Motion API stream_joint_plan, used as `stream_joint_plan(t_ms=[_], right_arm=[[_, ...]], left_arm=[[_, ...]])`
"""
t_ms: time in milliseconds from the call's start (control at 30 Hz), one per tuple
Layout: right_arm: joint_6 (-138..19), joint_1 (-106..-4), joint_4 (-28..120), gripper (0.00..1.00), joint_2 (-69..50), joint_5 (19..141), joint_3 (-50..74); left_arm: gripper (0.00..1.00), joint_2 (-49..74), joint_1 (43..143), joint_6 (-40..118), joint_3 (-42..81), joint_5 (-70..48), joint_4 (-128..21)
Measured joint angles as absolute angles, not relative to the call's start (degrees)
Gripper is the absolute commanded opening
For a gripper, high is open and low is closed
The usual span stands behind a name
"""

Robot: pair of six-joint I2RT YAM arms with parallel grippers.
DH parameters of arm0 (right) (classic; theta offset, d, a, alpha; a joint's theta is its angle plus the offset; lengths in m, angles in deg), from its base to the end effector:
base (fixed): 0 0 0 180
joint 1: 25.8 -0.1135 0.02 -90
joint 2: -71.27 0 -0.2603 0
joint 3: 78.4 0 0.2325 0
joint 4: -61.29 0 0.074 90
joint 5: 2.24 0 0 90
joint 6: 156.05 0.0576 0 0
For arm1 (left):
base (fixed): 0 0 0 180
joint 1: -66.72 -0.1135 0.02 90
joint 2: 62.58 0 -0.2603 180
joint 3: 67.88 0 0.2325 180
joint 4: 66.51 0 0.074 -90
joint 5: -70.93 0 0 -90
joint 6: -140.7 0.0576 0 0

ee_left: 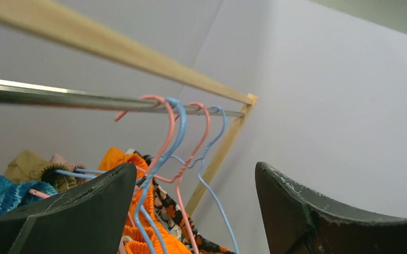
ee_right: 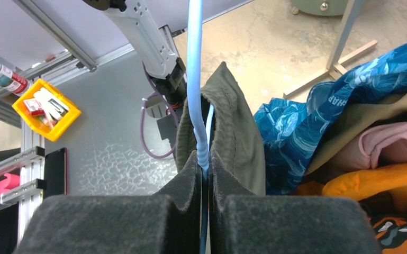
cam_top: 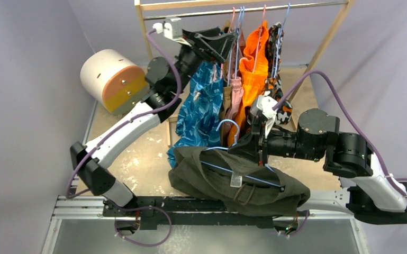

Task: Place the shorts on the hanger
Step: Adjust the hanger on the clothesline.

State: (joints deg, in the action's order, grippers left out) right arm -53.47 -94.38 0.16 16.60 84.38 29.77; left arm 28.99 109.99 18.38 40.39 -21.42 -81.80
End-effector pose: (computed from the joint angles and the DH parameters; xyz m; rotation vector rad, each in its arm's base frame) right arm 0.0473 0.1298 0.4953 -0.9013 1.5944 1.0831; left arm 0.2648 -0.2460 0.5102 0.0633 1.0800 -1.1775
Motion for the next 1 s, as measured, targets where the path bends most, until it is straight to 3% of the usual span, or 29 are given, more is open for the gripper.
stream_joint_plan(t_ms=[400, 667, 1000], right_arm=[[-53.53, -94.38, 4.91, 0.0, 10.7, 77.59, 33.77], [-54.32, -94.38, 8.34, 0.0, -5.74, 76.95, 68.28], [-54.8, -94.38, 4.3, 0.0, -4.97, 79.53, 65.96]], left_arm=[[0.83, 4.19, 110.01, 19.98, 28.1, -25.03, -72.05], [0.83, -20.99, 110.05, 20.75, 24.21, -42.1, -64.91], [0.83, -31.94, 110.03, 25.44, 25.11, -57.14, -56.27]])
